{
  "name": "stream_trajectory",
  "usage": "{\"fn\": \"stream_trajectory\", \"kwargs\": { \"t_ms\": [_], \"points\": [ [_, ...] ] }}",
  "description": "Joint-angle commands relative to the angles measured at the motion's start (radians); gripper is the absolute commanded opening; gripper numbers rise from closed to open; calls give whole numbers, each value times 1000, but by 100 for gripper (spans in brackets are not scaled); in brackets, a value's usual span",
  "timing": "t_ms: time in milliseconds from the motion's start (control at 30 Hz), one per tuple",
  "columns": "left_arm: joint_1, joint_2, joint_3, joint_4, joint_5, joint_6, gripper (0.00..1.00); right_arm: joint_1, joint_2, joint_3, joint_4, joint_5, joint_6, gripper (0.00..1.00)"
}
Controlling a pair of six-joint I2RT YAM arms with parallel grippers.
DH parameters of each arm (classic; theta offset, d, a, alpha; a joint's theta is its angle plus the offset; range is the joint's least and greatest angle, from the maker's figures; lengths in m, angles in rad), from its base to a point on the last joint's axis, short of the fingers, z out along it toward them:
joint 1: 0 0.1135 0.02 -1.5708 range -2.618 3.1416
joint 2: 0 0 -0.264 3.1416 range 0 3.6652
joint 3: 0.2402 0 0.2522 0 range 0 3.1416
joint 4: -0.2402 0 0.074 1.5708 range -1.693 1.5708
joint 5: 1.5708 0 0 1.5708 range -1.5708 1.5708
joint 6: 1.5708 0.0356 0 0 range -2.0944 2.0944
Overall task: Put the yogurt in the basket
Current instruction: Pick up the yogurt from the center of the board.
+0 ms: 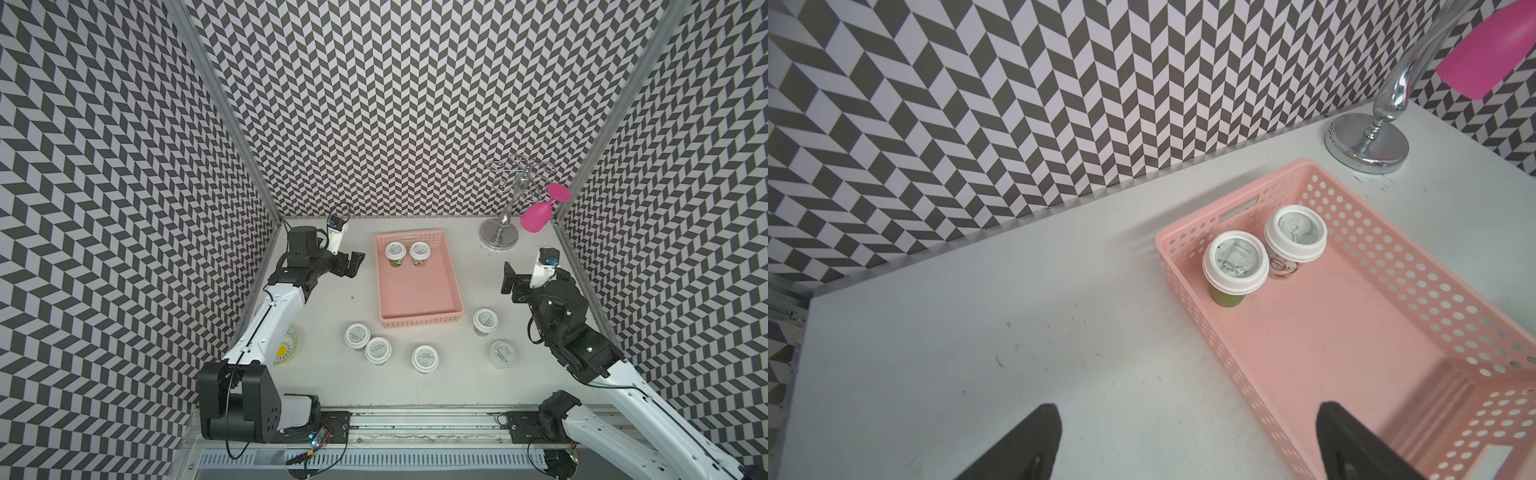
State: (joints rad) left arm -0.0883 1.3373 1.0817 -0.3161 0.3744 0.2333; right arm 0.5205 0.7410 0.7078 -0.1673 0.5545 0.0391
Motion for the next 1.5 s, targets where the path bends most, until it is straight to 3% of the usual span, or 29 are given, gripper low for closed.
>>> {"fn": "stream_trajectory", "kwargs": {
  "t_ms": [0, 333, 700, 1167, 1467],
  "points": [
    [-62, 2, 48, -107, -11, 120, 100, 9, -22, -23, 114, 26, -30, 100],
    [-134, -23, 66, -384, 58, 302, 100, 18, -41, -76, 150, 55, -18, 100],
    [-177, -35, 76, -644, 13, 513, 100, 20, -49, -83, 163, 98, -32, 100],
    [-198, -23, 86, -846, 8, 693, 100, 19, -49, -88, 170, 104, -38, 100],
    [-220, -17, 22, -842, -60, 720, 100, 19, -60, -94, 174, 110, -41, 100]
  ]
}}
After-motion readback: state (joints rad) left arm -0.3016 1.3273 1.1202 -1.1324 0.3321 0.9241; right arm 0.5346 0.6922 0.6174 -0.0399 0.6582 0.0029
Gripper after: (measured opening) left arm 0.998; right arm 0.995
